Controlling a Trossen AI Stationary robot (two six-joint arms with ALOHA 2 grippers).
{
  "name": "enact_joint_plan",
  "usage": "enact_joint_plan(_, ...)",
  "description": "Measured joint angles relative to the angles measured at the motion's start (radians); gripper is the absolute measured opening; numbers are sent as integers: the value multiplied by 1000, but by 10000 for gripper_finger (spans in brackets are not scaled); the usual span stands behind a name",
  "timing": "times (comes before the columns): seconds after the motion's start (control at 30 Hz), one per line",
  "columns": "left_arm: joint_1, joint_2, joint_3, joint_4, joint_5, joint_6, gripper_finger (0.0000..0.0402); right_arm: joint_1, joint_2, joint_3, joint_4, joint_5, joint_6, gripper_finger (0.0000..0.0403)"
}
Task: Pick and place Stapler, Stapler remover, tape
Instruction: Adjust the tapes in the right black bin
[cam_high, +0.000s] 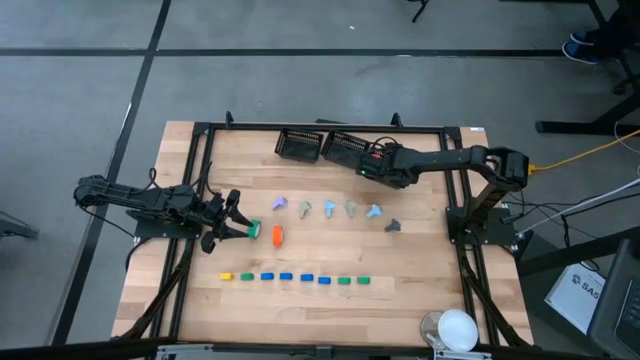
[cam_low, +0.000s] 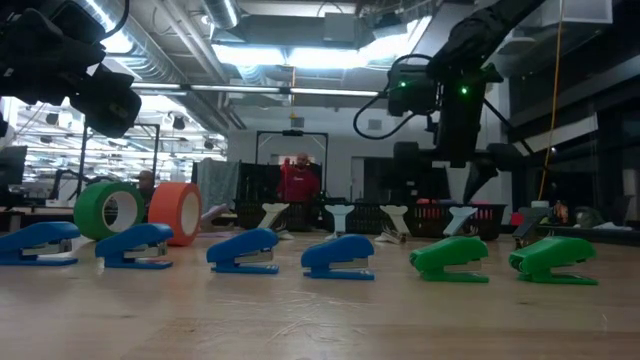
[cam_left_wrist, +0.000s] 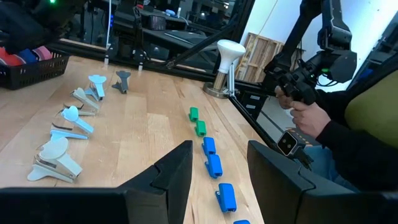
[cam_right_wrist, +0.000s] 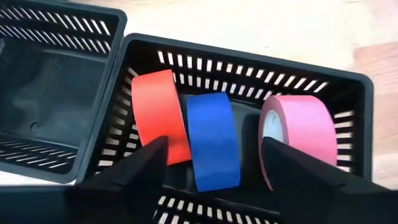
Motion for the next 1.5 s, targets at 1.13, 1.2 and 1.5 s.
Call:
enact_joint_plan(1.13, 0, 0, 0, 0, 0, 0, 150, 0, 3, 159, -315, -86, 56, 16)
enact_joint_plan(1.2, 0, 0, 0, 0, 0, 0, 150, 0, 4, 136, -294, -87, 57, 21)
enact_joint_plan(1.5, 0, 0, 0, 0, 0, 0, 150, -7, 4, 33, -154, -94, 57, 7)
